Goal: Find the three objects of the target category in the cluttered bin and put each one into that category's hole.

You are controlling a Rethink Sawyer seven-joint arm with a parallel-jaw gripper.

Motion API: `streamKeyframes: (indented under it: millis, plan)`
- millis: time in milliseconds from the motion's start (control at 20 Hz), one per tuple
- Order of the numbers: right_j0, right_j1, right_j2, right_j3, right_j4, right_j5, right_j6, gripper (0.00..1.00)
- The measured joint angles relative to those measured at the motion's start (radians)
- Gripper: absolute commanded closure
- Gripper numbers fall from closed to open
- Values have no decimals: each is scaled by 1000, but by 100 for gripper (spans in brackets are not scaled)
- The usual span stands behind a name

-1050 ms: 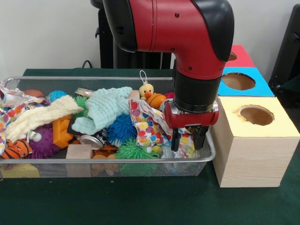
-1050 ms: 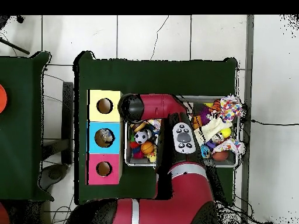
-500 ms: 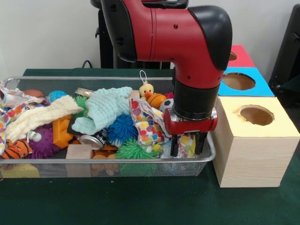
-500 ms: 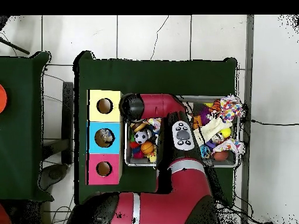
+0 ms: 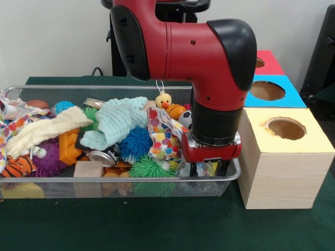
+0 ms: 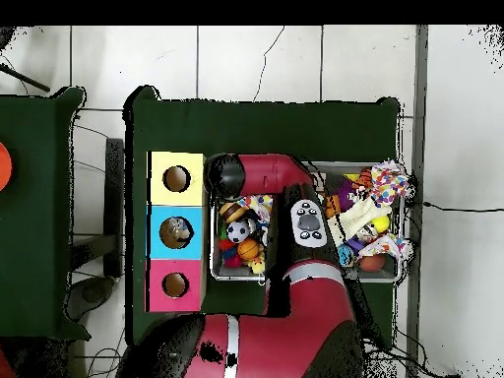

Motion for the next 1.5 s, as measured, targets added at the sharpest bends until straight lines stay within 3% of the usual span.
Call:
streamKeyframes:
  millis: [1000, 1050, 1500]
  plan:
    - [0, 5, 0, -8, 0, 0, 0, 0]
    - [-1, 6, -1, -8, -1, 0, 0, 100]
    - [-13, 13, 0, -8, -2, -11, 0, 100]
